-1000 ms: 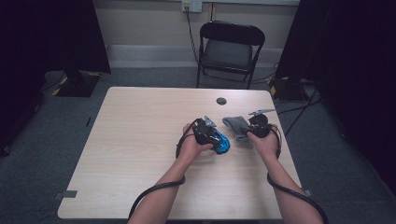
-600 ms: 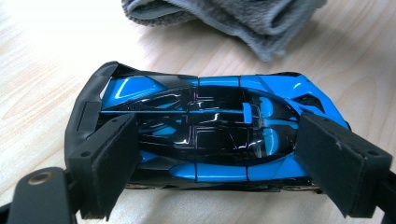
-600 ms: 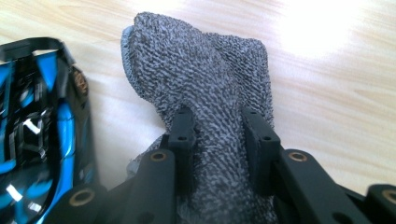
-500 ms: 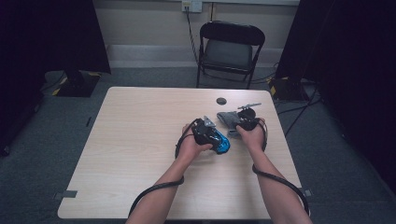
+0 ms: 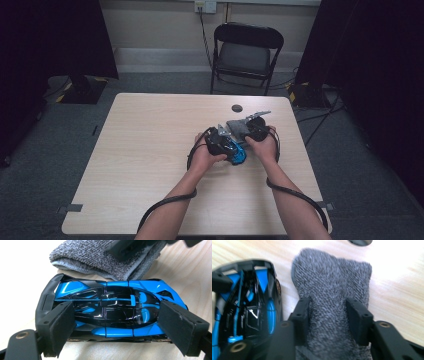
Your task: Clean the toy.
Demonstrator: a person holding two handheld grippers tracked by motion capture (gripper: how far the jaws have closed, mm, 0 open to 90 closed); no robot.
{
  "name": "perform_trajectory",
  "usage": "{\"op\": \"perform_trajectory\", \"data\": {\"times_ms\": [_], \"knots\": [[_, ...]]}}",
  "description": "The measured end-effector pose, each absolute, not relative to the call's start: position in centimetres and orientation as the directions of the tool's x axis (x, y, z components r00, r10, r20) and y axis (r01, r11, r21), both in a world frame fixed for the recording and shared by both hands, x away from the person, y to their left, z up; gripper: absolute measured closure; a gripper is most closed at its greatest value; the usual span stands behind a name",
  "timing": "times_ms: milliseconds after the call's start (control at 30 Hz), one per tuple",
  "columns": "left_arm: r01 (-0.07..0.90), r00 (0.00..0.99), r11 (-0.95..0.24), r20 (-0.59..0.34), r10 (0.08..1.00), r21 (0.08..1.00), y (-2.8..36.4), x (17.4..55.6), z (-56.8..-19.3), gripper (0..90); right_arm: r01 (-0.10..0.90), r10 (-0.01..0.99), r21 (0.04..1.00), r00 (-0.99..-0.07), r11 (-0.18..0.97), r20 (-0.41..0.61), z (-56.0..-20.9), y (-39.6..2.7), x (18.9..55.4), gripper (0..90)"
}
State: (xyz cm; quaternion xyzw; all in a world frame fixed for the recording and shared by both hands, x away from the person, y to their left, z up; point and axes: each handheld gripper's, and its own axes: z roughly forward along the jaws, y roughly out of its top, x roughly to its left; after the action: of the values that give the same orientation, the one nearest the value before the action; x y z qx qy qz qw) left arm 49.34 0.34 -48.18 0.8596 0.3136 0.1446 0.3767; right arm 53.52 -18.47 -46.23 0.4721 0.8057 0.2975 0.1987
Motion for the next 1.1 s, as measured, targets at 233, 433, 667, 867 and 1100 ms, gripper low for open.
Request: {"op": "perform_trajectory", "data": {"times_ms": [233, 433, 667, 867, 1100], "knots": [[0.428, 0.762, -0.519, 0.013, 0.647, 0.74, 0.4, 49.3, -48.2, 14.2, 0.671, 0.915, 0.689, -0.401, 0.272, 0.029, -45.7, -19.5, 53.9, 47.1], [0.424, 0.765, -0.52, 0.014, 0.644, 0.741, 0.4, 49.3, -48.2, 14.3, 0.691, 0.921, 0.673, -0.388, 0.265, 0.036, -46.5, -18.5, 54.8, 51.1], [0.422, 0.77, -0.524, 0.013, 0.638, 0.74, 0.5, 49.4, -48.2, 14.5, 0.715, 0.902, 0.65, -0.419, 0.255, 0.106, -47.8, -17.6, 55.3, 61.4], [0.42, 0.771, -0.522, 0.012, 0.637, 0.743, 0.6, 49.5, -48.2, 14.2, 0.688, 0.854, 0.661, -0.502, 0.298, 0.138, -47.6, -17.0, 55.1, 66.3], [0.417, 0.77, -0.514, 0.01, 0.638, 0.75, 0.6, 49.4, -48.3, 14.1, 0.666, 0.832, 0.658, -0.544, 0.351, 0.106, -47.8, -16.5, 54.7, 68.2]]}}
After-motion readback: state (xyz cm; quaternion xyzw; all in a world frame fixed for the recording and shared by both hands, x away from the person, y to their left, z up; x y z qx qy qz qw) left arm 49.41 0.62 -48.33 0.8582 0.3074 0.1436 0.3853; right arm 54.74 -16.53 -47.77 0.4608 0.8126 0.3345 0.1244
